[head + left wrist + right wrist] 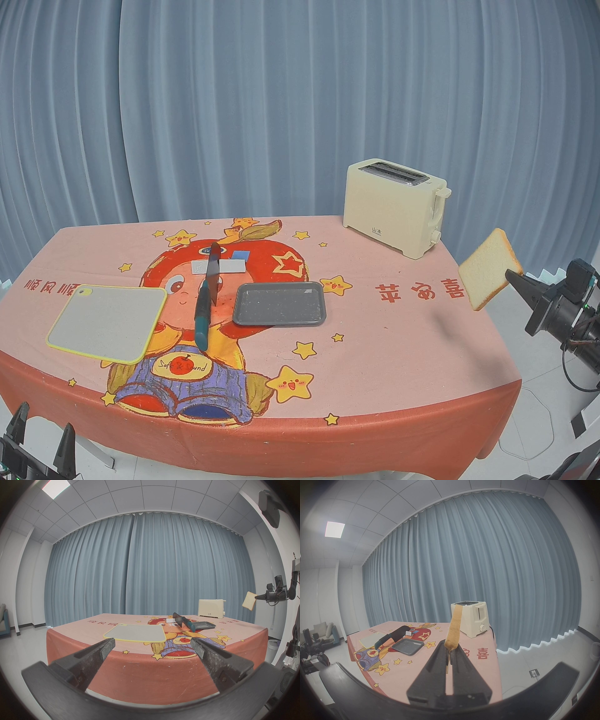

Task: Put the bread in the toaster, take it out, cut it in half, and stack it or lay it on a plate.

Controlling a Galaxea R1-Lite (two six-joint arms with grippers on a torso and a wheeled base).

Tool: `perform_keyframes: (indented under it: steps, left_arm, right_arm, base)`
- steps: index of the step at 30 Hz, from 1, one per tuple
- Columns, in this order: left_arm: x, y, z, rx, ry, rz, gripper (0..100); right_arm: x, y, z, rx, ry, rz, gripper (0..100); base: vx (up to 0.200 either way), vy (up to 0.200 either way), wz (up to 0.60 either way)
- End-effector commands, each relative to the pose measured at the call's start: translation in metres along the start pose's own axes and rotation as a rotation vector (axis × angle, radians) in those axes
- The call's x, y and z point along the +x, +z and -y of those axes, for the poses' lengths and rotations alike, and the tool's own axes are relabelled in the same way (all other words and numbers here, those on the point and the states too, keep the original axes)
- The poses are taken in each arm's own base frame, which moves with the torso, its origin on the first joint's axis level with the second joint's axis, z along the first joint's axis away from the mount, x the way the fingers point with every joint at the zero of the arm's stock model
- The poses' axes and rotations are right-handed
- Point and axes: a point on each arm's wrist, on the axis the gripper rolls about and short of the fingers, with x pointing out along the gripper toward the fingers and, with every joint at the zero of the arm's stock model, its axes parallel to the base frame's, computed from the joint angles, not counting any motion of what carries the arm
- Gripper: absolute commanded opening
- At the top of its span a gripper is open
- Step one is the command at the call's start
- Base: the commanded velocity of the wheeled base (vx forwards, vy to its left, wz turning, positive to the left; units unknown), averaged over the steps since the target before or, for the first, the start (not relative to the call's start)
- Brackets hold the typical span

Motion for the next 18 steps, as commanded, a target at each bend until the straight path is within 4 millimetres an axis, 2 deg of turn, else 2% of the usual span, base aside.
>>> perform_keyframes:
  steps: [1,9,18]
  left_arm:
    - [0.000,-0.005,0.000,0.000,0.001,-0.001,100]
    - [0.000,-0.005,0.000,0.000,0.001,-0.002,100]
    - [0.000,-0.005,0.000,0.000,0.001,-0.002,100]
  right_arm:
    - [-0.005,0.003,-0.001,-0.007,0.005,0.023,0]
    - [-0.006,0.003,-0.002,-0.013,0.024,0.018,0]
    - [-0.008,0.007,0.012,-0.008,-0.011,0.032,0]
  base:
    - [0.000,0.000,0.00]
    - [0.000,0.000,0.00]
    - [0.000,0.000,0.00]
